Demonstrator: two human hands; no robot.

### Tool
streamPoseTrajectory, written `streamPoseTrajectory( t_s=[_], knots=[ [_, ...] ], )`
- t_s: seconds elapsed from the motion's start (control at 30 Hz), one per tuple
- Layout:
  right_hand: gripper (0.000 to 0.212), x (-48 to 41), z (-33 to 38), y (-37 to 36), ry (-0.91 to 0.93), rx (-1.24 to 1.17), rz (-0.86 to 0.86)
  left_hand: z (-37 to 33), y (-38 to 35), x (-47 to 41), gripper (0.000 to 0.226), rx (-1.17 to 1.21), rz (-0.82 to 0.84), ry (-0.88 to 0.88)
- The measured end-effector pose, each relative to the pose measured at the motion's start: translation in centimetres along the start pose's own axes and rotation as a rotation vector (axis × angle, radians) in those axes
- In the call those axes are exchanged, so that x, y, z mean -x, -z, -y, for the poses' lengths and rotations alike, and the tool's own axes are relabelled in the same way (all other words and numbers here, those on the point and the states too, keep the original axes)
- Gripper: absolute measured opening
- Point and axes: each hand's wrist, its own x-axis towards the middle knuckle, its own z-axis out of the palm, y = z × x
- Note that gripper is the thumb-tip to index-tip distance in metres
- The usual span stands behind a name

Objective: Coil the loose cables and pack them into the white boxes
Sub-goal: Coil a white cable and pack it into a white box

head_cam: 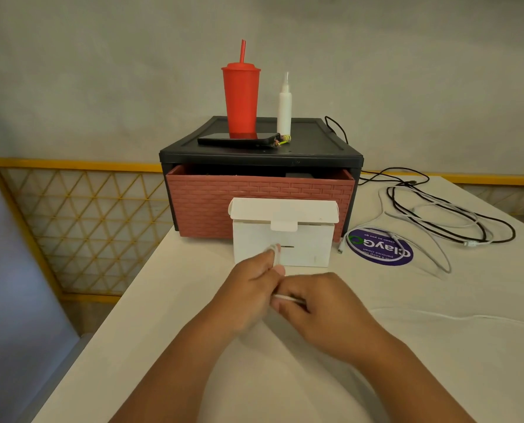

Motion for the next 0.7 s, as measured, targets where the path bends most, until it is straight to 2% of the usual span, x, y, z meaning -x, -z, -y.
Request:
streamPoseTrajectory(
  t_s=[0.1,0.17,0.2,0.27,0.37,0.47,0.57,0.7],
  knots=[
    [0.022,0.0,0.3,0.9,-0.068,-0.259,-0.158,-0.4,0.3,0.2,0.053,-0.001,0.151,0.064],
    [0.022,-0.1,0.0,1.1,-0.106,-0.308,-0.266,-0.9,0.1,0.4,0.063,0.014,0.212,0.102],
    [0.023,-0.2,-0.3,1.2,-0.121,-0.317,-0.311,-1.2,0.1,0.5,0.063,0.068,0.209,0.135],
    [0.023,-0.4,-0.9,1.2,-0.135,-0.353,-0.352,-1.7,0.2,0.6,0.048,0.203,0.184,0.156],
    [0.024,-0.7,-1.5,1.3,-0.12,-0.378,-0.315,-2.2,0.8,0.8,0.033,0.409,0.146,0.145],
    [0.033,-0.8,-1.7,0.8,-0.121,-0.473,-0.225,-2.2,0.9,0.7,0.032,0.599,0.123,0.189],
    [0.03,-0.9,-1.8,0.4,-0.154,-0.574,-0.188,-2.2,0.7,0.6,0.037,0.807,0.138,0.219],
    [0.04,-1.0,-2.2,-0.3,-0.189,-0.515,-0.173,-2.0,0.5,0.6,0.042,1.005,0.139,0.219]
  ],
)
